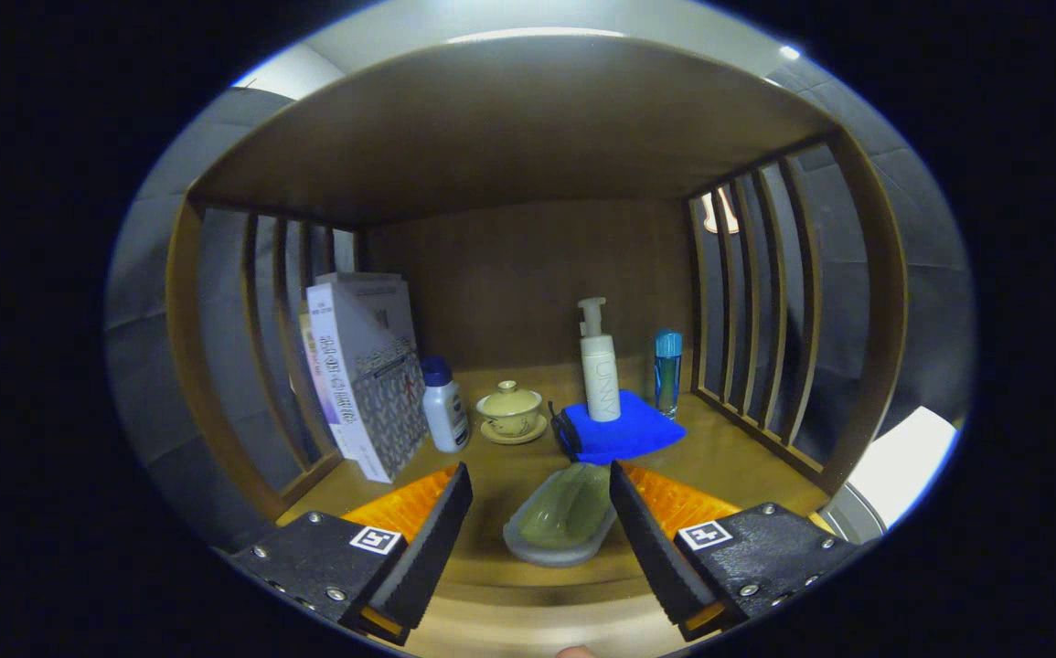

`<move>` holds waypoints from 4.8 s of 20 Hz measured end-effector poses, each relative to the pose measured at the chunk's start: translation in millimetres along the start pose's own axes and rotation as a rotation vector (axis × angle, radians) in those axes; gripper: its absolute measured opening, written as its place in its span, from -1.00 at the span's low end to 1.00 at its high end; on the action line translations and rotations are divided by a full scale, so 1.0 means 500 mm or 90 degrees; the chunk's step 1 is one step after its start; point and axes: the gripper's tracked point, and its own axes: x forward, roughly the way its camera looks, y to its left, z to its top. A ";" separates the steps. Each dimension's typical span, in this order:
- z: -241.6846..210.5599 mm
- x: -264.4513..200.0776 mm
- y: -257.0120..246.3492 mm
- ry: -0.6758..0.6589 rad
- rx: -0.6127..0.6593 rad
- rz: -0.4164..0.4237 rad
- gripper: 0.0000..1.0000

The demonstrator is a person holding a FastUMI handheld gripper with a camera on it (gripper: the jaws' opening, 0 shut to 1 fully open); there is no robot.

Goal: Pull open the drawer, take out the items inside it, and place them on the countertop above the cabinet.

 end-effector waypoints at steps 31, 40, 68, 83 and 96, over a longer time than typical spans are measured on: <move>-0.283 -0.429 0.055 -0.113 -0.068 0.040 0.88; -0.410 -0.421 0.045 -0.066 -0.077 0.019 0.89; -0.442 -0.303 0.010 -0.013 -0.028 -0.004 0.89; -0.414 -0.206 0.013 -0.020 -0.019 -0.017 0.90; -0.393 -0.109 0.011 -0.022 -0.033 -0.012 0.90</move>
